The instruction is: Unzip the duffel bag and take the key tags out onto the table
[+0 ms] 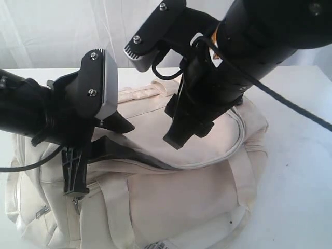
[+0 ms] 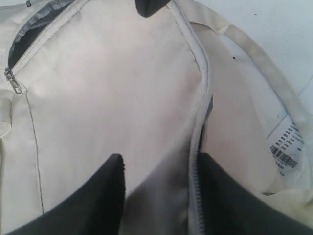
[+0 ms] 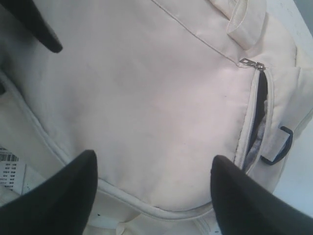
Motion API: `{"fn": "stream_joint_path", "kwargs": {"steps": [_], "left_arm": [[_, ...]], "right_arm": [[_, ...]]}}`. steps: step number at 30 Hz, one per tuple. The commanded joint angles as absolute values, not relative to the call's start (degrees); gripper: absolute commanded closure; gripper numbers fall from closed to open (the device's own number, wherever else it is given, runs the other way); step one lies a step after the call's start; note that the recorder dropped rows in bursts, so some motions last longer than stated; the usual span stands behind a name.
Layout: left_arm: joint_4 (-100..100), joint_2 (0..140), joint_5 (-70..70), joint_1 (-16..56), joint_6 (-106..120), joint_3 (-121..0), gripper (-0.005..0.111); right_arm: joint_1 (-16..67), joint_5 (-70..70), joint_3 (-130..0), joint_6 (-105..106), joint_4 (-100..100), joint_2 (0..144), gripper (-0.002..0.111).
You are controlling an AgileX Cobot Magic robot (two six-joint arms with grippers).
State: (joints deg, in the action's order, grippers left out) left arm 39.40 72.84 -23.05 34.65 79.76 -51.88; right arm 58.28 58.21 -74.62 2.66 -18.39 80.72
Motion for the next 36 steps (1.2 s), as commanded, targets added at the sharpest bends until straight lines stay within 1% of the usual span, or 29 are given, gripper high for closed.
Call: {"fn": "stream_joint_path", "kwargs": {"steps": [1, 4, 7, 9, 13, 15, 19, 26, 33, 34, 36], "left_arm": [[40.6, 72.8, -23.5, 34.9, 79.5, -51.5, 0.079], [40.6, 72.8, -23.5, 34.9, 79.7, -51.5, 0.094], [40.6, 72.8, -20.1, 34.9, 79.3, -51.5, 0.107], [41.6, 72.8, -14.8, 34.9, 77.9, -51.5, 0.107], [41.8, 73.0, 3.4, 34.9, 75.3, -51.5, 0.107], [41.8, 74.1, 10.4, 34.4, 75.3, -52.3, 0.107], [41.8, 79.5, 19.0, 31.1, 75.1, -56.7, 0.107], [42.4, 91.4, 19.9, 23.4, 67.3, -66.8, 0.107], [53.9, 99.5, 18.9, 16.3, 66.7, -73.2, 0.106], [54.9, 100.3, 17.3, 15.2, 67.0, -73.8, 0.104], [55.0, 100.9, 12.2, 13.7, 68.6, -74.2, 0.093]], "right_arm": [[58.2, 58.4, -74.7, 2.4, -19.1, 80.1, 0.046], [58.2, 58.5, -74.7, 2.4, -19.5, 80.1, 0.046], [58.2, 59.0, -74.7, 2.3, -21.2, 80.1, 0.046], [58.2, 59.7, -74.7, 1.2, -22.6, 80.1, 0.046], [58.2, 60.3, -74.7, -1.1, -25.2, 80.1, 0.046], [58.2, 60.4, -74.7, -1.8, -25.7, 80.1, 0.046], [58.2, 60.4, -74.7, -1.8, -25.7, 80.1, 0.046], [58.2, 60.4, -74.7, -3.2, -25.7, 80.1, 0.046], [58.2, 60.4, -74.7, -3.3, -25.7, 80.1, 0.046], [58.2, 60.4, -74.7, -3.3, -25.7, 80.1, 0.046], [58.2, 60.4, -74.7, -3.3, -25.6, 80.1, 0.046]]}}
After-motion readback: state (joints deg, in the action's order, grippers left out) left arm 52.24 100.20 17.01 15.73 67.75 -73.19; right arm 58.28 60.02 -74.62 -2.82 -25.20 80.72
